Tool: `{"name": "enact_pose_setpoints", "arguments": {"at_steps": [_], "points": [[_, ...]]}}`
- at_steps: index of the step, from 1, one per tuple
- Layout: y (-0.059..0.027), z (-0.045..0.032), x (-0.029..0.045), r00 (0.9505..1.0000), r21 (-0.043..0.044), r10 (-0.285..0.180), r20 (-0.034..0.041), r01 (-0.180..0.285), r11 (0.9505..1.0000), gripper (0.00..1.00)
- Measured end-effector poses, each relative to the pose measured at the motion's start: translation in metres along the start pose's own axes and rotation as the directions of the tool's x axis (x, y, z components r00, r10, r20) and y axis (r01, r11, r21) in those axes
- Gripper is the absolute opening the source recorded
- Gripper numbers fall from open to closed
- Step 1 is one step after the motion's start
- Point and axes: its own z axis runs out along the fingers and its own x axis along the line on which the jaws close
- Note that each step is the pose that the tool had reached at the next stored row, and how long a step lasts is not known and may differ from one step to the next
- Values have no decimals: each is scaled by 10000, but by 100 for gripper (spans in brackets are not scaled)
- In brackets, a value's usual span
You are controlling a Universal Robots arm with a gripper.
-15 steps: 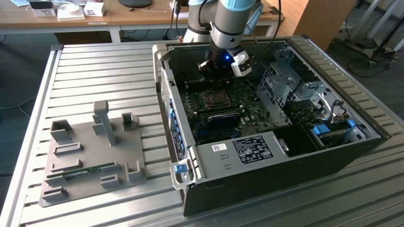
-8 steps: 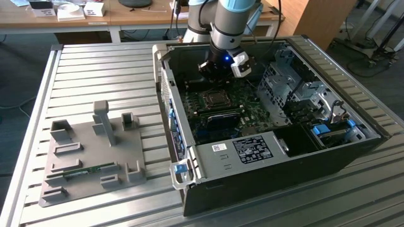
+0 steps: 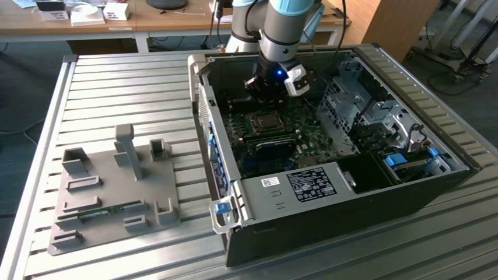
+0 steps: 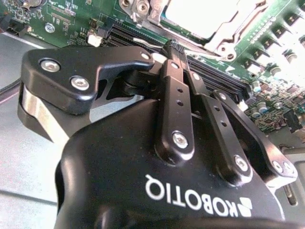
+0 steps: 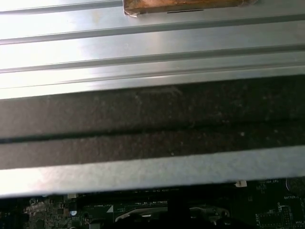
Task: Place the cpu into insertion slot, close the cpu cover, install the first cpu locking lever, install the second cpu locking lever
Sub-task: 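Install the first cpu locking lever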
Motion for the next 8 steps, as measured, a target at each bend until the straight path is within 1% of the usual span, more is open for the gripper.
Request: {"name": "enact_pose_setpoints", "arguments": {"at_steps": [3, 8], "points": [[3, 2, 0, 10000, 0, 54, 9, -54, 10000, 11], [9, 6, -2, 9987, 13, 501, 78, -501, 9987, 11]]}}
